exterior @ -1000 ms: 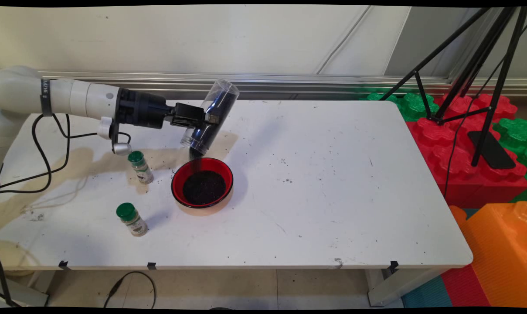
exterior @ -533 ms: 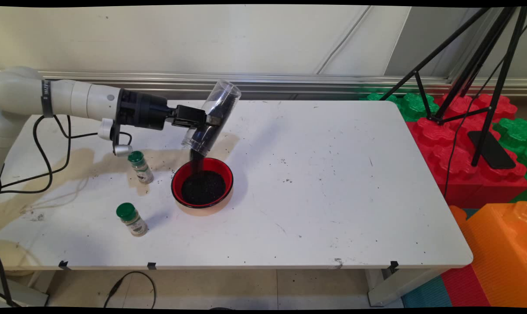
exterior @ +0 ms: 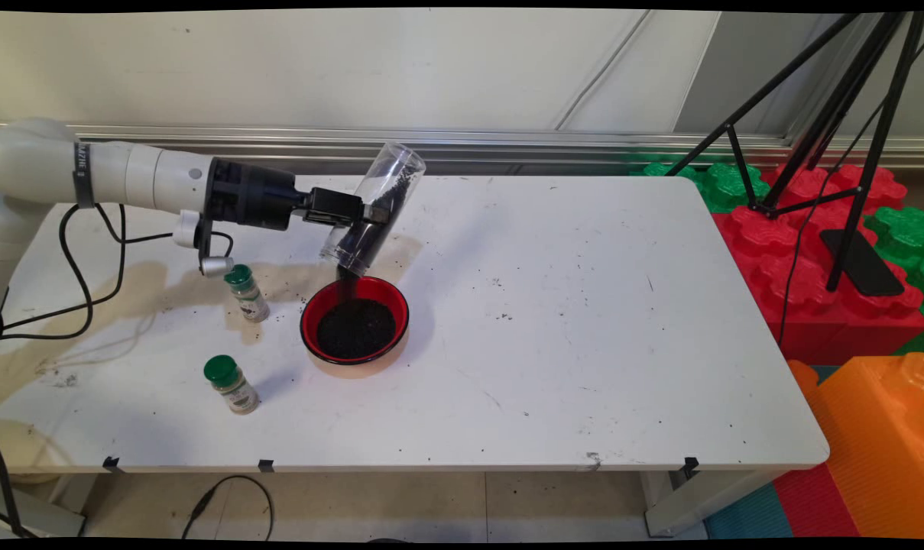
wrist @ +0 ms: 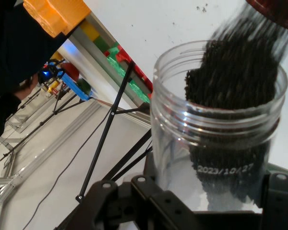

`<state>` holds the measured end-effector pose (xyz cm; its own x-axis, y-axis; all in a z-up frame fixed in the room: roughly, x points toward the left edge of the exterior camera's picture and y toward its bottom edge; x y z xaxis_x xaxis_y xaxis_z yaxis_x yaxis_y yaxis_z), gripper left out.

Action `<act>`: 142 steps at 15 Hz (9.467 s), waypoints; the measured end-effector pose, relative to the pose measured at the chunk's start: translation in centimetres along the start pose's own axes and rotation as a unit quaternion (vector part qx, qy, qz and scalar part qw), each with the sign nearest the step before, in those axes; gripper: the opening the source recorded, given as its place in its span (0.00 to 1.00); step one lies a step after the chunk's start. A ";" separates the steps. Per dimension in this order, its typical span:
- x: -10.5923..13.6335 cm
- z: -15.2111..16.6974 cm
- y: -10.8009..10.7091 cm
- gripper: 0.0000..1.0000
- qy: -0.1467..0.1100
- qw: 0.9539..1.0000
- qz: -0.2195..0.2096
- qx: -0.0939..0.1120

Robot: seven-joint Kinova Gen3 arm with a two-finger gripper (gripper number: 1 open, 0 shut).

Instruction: Pour the black seasoning powder in the red bowl

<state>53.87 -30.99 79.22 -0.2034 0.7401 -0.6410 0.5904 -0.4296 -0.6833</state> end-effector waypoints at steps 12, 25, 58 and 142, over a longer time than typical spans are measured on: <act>0.2 0.2 -0.4 0.00 -0.001 1.000 0.026 0.004; 0.3 0.3 -0.6 0.00 -0.007 0.997 0.081 0.008; 1.0 -0.8 -1.2 0.00 -0.032 0.976 0.216 0.027; -8.8 -4.4 -1.8 0.00 -0.034 0.870 -0.492 -0.010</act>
<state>58.01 -34.51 87.63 -0.6633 0.7117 0.2313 0.1182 0.4049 -0.9067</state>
